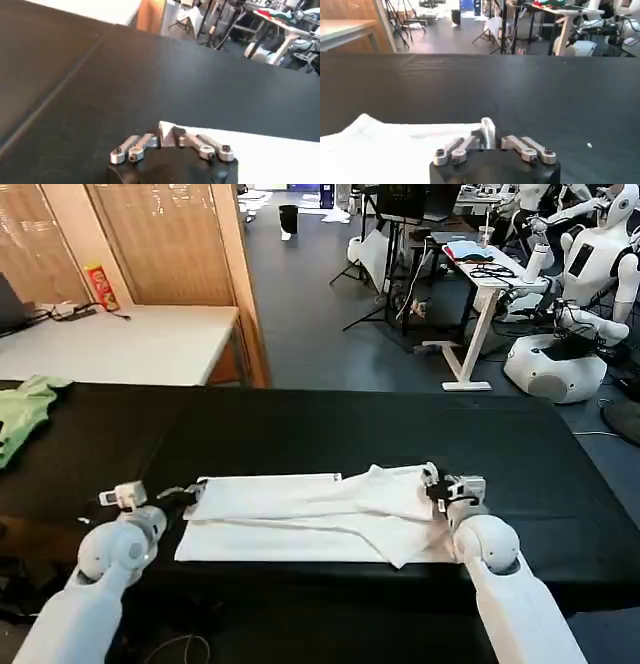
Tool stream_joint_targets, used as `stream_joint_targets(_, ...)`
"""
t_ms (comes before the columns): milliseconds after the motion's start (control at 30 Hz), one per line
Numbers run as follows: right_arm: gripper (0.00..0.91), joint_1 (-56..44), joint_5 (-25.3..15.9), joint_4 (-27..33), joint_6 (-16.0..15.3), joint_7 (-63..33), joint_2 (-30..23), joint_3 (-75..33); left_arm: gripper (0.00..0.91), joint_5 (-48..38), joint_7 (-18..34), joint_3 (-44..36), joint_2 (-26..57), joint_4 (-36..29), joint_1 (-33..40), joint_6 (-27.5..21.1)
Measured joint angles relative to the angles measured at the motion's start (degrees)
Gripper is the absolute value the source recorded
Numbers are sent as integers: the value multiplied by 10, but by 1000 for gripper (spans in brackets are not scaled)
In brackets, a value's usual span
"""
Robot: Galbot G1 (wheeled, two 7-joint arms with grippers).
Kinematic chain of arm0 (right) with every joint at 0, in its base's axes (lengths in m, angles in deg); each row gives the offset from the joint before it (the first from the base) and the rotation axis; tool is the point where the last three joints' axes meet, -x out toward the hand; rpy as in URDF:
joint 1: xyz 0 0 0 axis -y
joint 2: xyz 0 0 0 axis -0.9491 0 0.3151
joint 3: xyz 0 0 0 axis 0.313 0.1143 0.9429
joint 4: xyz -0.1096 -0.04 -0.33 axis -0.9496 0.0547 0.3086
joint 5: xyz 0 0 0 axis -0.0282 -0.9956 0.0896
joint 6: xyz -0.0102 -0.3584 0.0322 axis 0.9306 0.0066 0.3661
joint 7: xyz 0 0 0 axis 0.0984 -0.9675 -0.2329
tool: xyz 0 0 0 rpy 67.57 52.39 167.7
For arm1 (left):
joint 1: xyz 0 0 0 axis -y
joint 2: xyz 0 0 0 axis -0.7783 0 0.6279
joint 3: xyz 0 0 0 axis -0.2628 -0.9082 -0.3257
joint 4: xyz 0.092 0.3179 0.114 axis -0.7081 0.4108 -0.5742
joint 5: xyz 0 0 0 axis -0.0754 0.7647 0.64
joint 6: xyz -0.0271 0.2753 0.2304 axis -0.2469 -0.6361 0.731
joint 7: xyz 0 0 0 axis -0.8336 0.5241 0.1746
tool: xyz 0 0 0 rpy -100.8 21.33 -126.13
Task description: Fold and organize the clothes.
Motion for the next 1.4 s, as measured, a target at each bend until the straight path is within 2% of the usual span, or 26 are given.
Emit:
stream_joint_targets(167,39,0,-26,5,22,-19,-10,-6,10,68,-8,-11,-12,12,11,33)
stream_joint_targets(300,59,0,-28,4,25,-6,-10,-13,10,103,-9,-18,-20,20,21,44)
stream_joint_targets(333,878,-2,-28,2,25,1,-9,-13,127,105,-10,-19,-22,20,24,45)
stream_joint_targets(367,878,-3,-28,0,24,8,-8,-14,351,106,-10,-19,-23,20,26,45)
stream_joint_targets(400,878,-6,-27,-3,24,18,-5,-16,878,109,-10,-19,-23,20,26,45)
stream_joint_targets(633,878,-28,-20,-43,27,46,17,-29,878,121,-21,-13,-16,13,20,61)
stream_joint_targets(800,878,-60,1,-90,21,45,29,-42,878,118,-24,1,-4,3,9,74)
stream_joint_targets(900,878,-82,6,-122,15,44,31,-49,878,91,-25,13,3,-8,-2,72)
stream_joint_targets(1167,878,-137,28,-197,4,42,34,-72,878,77,-32,44,-14,-79,-87,87)
stream_joint_targets(1400,878,-175,28,-246,5,42,35,-94,878,95,-34,46,-33,-96,-131,93)
